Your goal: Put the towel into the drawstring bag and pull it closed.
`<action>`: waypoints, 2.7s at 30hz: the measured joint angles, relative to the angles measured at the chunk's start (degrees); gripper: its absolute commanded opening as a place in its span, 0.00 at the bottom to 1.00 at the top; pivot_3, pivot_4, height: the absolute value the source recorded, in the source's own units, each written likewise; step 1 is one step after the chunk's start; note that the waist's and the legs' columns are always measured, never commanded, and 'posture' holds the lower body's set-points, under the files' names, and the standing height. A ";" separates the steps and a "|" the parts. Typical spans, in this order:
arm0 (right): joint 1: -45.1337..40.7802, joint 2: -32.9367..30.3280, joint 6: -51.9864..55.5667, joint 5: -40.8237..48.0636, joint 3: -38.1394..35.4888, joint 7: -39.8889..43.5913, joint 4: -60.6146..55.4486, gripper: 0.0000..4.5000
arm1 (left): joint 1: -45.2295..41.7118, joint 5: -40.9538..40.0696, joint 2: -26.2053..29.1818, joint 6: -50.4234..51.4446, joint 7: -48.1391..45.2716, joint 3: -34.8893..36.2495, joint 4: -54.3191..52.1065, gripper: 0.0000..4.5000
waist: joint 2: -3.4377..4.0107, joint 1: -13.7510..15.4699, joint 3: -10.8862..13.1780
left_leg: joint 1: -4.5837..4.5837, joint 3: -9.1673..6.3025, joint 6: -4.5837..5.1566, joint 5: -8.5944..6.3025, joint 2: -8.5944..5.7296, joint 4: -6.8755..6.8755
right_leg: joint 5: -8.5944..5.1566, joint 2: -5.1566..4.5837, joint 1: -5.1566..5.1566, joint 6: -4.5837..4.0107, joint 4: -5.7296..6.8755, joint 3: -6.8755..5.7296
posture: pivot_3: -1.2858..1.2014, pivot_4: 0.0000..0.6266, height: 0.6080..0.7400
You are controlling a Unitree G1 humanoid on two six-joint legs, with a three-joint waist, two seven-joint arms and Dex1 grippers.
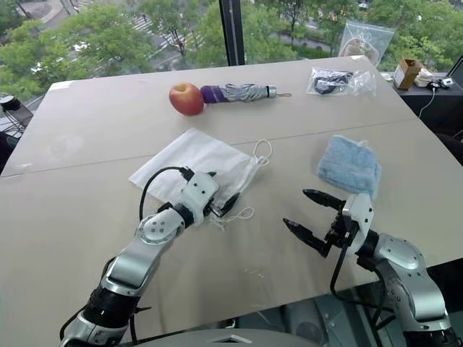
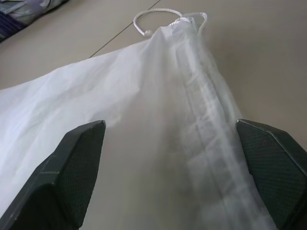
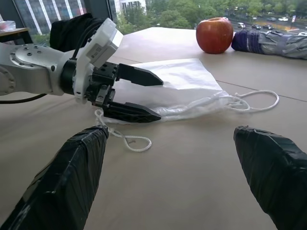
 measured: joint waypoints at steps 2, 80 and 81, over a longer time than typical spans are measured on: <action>0.22 0.09 -0.43 -0.38 0.00 -0.26 -0.01 1.00 | 0.59 -0.05 -0.38 0.64 0.10 0.24 -0.59 0.82 | 0.00 0.00 0.00 | 0.02 0.02 0.00 0.00 0.00 0.01 | 0.00 0.00 0.00 0.02 0.01 0.01 | 0.52 0.24 1.00; -41.35 8.81 53.15 9.60 -0.16 -18.09 -3.51 0.01 | 3.13 -20.99 4.34 -7.93 -15.18 18.90 -7.98 0.00 | 0.02 -1.22 -0.14 | -0.42 -0.36 -0.01 0.00 0.03 -0.25 | 0.17 0.14 -0.36 0.20 -0.08 -0.30 | 0.52 0.24 1.00; -41.43 8.54 53.18 9.53 1.09 -18.04 -3.91 0.01 | 2.91 -21.01 4.33 -7.94 -15.25 18.72 -7.84 0.00 | 0.02 -1.22 -0.14 | -0.43 -0.35 -0.01 0.00 0.03 -0.24 | 0.17 0.09 -0.37 0.20 -0.08 -0.30 | 0.52 0.24 1.00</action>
